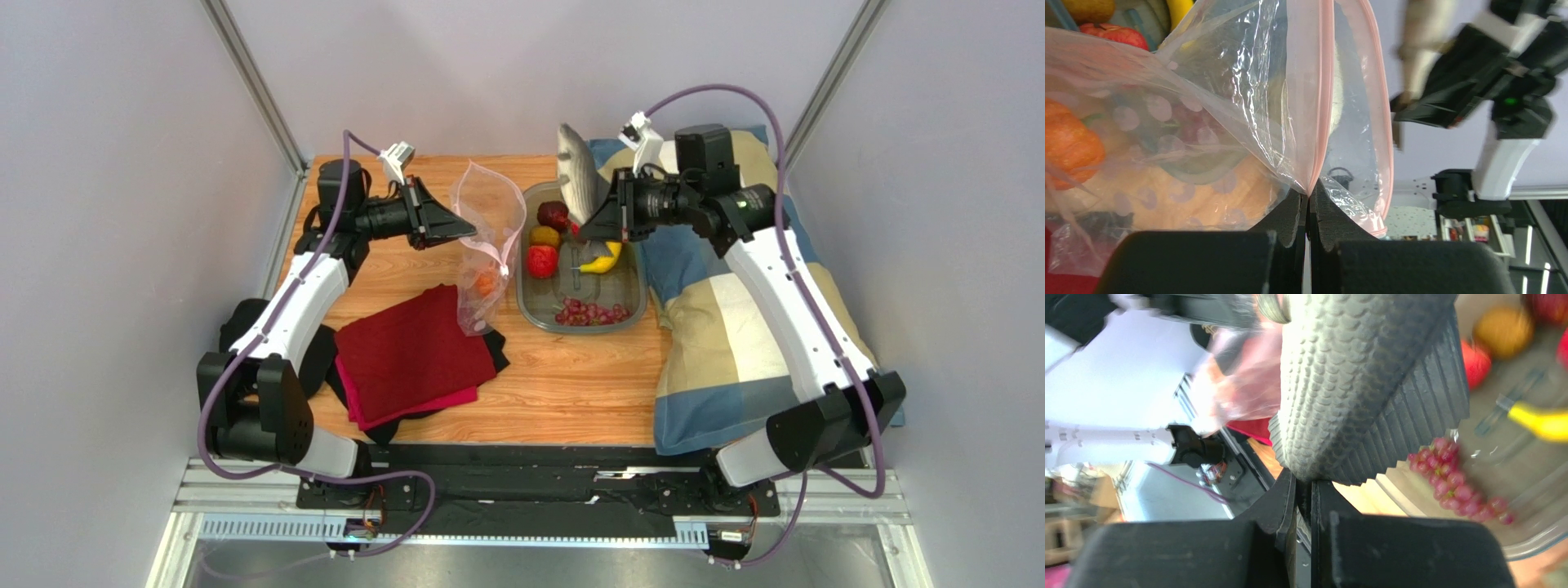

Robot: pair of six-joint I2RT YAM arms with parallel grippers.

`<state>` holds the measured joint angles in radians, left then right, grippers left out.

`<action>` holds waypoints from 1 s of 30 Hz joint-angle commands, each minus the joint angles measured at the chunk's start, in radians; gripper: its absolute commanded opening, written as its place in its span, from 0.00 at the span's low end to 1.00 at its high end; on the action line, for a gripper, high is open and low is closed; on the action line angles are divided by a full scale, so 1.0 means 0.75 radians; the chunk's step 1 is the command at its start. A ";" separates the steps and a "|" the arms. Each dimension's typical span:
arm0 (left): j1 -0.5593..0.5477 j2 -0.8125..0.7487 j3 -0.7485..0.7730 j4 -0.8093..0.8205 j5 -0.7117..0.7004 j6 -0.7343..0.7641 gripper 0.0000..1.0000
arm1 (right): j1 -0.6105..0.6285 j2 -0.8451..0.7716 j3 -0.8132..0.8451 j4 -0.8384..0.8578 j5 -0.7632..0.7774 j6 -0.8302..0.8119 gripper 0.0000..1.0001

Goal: Place the food in the zip-top bag and seal the zipper
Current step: Pick up the fake fish from the bin, then place the fake fish in the zipper food storage bag.

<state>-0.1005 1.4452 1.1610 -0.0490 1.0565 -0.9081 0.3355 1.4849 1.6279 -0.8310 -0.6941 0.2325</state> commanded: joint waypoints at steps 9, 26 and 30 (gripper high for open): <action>-0.081 -0.076 0.219 -0.403 -0.183 0.315 0.00 | 0.344 0.237 0.850 -0.696 0.885 -0.852 0.00; -0.218 -0.064 0.411 -0.634 -0.555 0.368 0.00 | 0.581 0.158 0.646 -0.215 1.801 -1.580 0.00; -0.263 -0.076 0.418 -0.614 -0.617 0.389 0.00 | 0.655 0.145 0.587 -0.248 1.878 -1.660 0.00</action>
<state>-0.2687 1.4044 1.4338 -0.5068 0.6769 -0.6460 0.7834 1.6398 2.0884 -1.0412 0.5995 -0.8944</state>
